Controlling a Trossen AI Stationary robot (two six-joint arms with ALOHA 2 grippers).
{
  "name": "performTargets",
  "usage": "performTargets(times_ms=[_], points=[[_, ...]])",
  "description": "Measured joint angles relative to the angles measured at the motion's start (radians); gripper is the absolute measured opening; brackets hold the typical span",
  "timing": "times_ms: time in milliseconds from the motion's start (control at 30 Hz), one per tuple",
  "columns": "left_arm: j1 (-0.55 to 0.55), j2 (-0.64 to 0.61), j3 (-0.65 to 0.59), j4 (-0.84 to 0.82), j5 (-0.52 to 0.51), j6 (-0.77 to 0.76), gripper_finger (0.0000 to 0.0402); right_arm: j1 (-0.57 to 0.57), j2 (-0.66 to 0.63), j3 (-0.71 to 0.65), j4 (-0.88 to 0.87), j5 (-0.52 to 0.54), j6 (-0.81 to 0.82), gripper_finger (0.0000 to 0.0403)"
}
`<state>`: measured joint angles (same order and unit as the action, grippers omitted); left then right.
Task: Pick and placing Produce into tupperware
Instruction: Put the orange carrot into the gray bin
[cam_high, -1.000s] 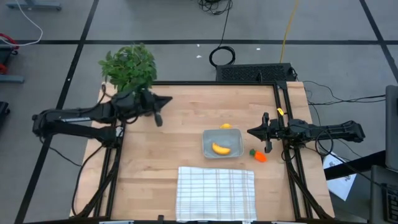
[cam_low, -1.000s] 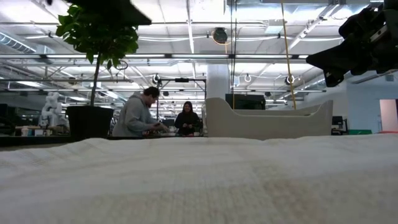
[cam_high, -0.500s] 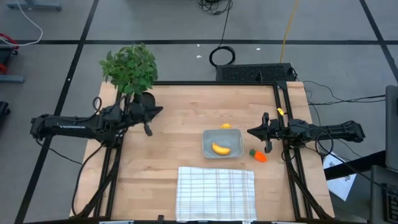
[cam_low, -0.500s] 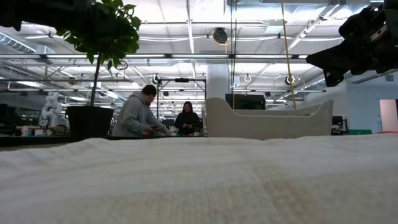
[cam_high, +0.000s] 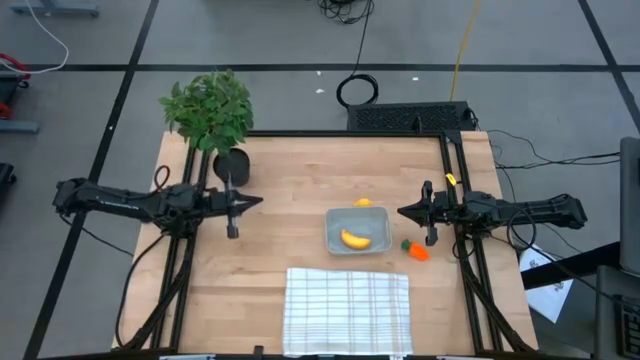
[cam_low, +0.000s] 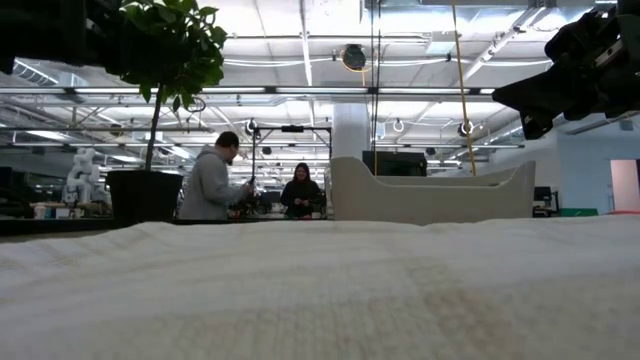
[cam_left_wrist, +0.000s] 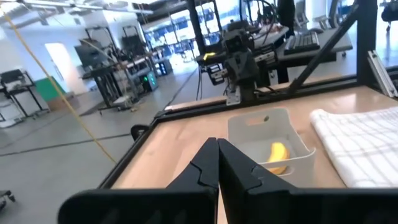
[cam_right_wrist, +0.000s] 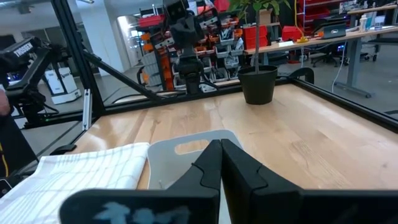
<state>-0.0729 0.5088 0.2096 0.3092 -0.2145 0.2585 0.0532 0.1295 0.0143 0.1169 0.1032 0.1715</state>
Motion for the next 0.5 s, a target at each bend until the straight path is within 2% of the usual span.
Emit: performTargets(times_ms=[100,267,500], points=[[0.025,-0.037,-0.065,0.071,0.038,-0.006,0.0,0.0,0.0,0.0,0.0,0.0,0.0,0.0],[0.087,-0.088,-0.155,0.157,0.213,-0.036,0.0,0.0,0.0,0.0,0.009,0.0,0.0,0.0],[0.157,-0.11,-0.2,0.146,0.276,-0.085,0.0,0.0,0.0,0.0,0.025,0.0,0.0,0.0]])
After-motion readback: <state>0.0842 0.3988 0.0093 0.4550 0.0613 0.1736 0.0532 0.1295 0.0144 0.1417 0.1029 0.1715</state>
